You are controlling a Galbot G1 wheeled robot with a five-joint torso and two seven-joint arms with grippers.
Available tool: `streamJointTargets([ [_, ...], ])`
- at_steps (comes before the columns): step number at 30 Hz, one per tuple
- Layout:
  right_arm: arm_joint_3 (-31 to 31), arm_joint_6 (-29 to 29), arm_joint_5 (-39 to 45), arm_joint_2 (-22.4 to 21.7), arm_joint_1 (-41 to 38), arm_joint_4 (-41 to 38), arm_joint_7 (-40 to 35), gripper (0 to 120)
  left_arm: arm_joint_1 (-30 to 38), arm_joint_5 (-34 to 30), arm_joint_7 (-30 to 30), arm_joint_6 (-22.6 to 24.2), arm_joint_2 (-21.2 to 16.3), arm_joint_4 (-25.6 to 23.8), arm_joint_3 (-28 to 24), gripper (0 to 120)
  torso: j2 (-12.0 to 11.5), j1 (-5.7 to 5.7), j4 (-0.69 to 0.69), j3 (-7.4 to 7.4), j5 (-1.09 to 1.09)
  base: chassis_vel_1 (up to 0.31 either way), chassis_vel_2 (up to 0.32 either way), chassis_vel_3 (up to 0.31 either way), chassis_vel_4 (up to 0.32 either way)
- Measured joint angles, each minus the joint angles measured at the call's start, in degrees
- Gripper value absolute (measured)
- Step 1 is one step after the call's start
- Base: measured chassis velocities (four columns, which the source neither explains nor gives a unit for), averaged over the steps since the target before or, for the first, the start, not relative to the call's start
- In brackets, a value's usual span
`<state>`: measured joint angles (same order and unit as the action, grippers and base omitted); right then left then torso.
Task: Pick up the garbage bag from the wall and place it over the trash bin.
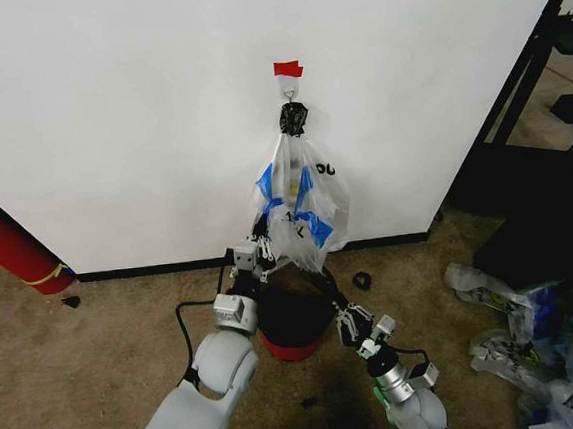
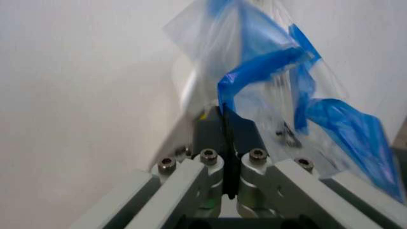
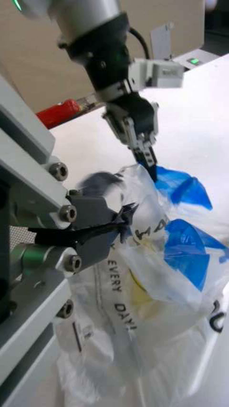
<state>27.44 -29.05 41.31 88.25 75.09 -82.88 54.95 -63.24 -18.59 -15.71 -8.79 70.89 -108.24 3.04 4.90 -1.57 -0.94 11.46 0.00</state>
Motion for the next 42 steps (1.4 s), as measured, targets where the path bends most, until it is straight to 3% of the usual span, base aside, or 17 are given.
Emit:
streamJointTargets([
  [5,0.1,0.0,0.4,-0.3,0.7,-0.2,0.0,0,-1.1,-4.6,0.7,-1.5,1.0,-0.5,0.0,0,0.0,0.0,0.0,0.0,0.0,0.0,0.0,0.0,0.0],
  [13,0.5,-1.6,-2.3,-0.4,1.6,-1.0,-0.1,1,0.9,-6.2,1.7,-2.0,1.1,-0.4,-0.3,0,0.0,0.0,0.0,0.0,0.01,0.0,0.0,0.0,0.0],
  [18,2.0,-4.1,-7.5,-1.1,2.6,-3.3,0.0,18,1.3,-6.8,2.1,-2.0,1.0,-0.3,-0.4,0,0.0,0.0,0.0,0.0,0.01,0.0,0.0,0.0,0.0],
  [21,3.8,-3.8,-7.5,-2.1,3.7,-6.7,6.6,31,1.3,-7.0,2.3,-3.1,1.3,-0.4,-0.4,0,0.0,0.0,0.0,0.0,0.01,0.0,0.0,0.0,0.0],
  [24,4.5,-2.4,-6.6,-2.7,4.2,-8.2,10.2,36,1.2,-7.1,2.4,-3.3,1.3,-0.4,-0.4,0,0.0,0.0,0.0,0.0,0.01,0.0,0.0,0.0,0.0],
  [26,5.6,-0.1,-4.6,-3.5,5.1,-11.1,14.7,48,1.2,-7.1,2.6,-3.4,1.5,-0.4,-0.3,0,0.0,0.0,-0.01,0.0,0.01,0.0,0.0,0.0,0.0],
  [27,5.5,-0.3,-3.8,-3.8,5.3,-12.6,13.2,53,1.2,-7.1,2.7,-3.4,1.7,-0.4,-0.3,0,0.0,0.0,-0.01,0.0,0.0,0.0,0.0,0.0,0.0],
  [29,3.8,-3.0,-4.6,-3.8,5.0,-15.0,1.5,61,1.1,-7.1,2.7,-3.4,1.8,-0.4,-0.2,0,0.0,0.0,-0.01,0.0,0.01,0.0,0.0,0.0,0.0],
  [30,3.8,-3.0,-4.6,-3.8,5.0,-15.0,1.5,61,1.1,-7.1,2.7,-3.4,1.8,-0.4,-0.2,0,0.0,0.0,-0.01,0.0,0.01,0.0,0.0,0.0,0.0],
  [32,1.8,-5.6,-7.5,-3.7,3.3,-15.8,-9.5,68,1.1,-6.9,2.8,-3.3,1.9,-0.4,-0.3,0,0.0,0.0,-0.01,0.0,0.0,0.0,0.0,0.0,0.0],
  [34,0.6,-8.9,-13.7,-3.2,-0.2,-14.2,-18.6,78,1.2,-6.3,3.1,-3.3,2.1,-0.3,-0.6,0,0.0,0.0,0.01,0.0,0.01,0.0,0.0,0.0,0.0],
  [36,0.1,-10.8,-25.6,-3.0,-3.9,-11.6,-28.2,86,1.2,-5.9,3.2,-3.2,2.3,-0.2,-0.8,0,0.0,-0.01,0.01,0.01,0.01,0.0,0.0,0.0,0.0],
  [38,-0.8,-10.3,-33.1,-3.5,-5.9,-10.7,-33.8,94,1.2,-5.8,3.3,-3.2,2.4,-0.2,-1.0,0,0.0,-0.01,0.0,0.01,0.0,0.0,0.0,0.0,0.0],
  [42,-4.7,-8.0,-39.0,-5.1,-8.8,-10.1,-39.2,100,1.1,-5.7,3.4,-3.2,2.4,-0.2,-1.1,0,0.0,-0.01,0.0,0.01,0.01,0.0,0.0,0.0,0.0],
])
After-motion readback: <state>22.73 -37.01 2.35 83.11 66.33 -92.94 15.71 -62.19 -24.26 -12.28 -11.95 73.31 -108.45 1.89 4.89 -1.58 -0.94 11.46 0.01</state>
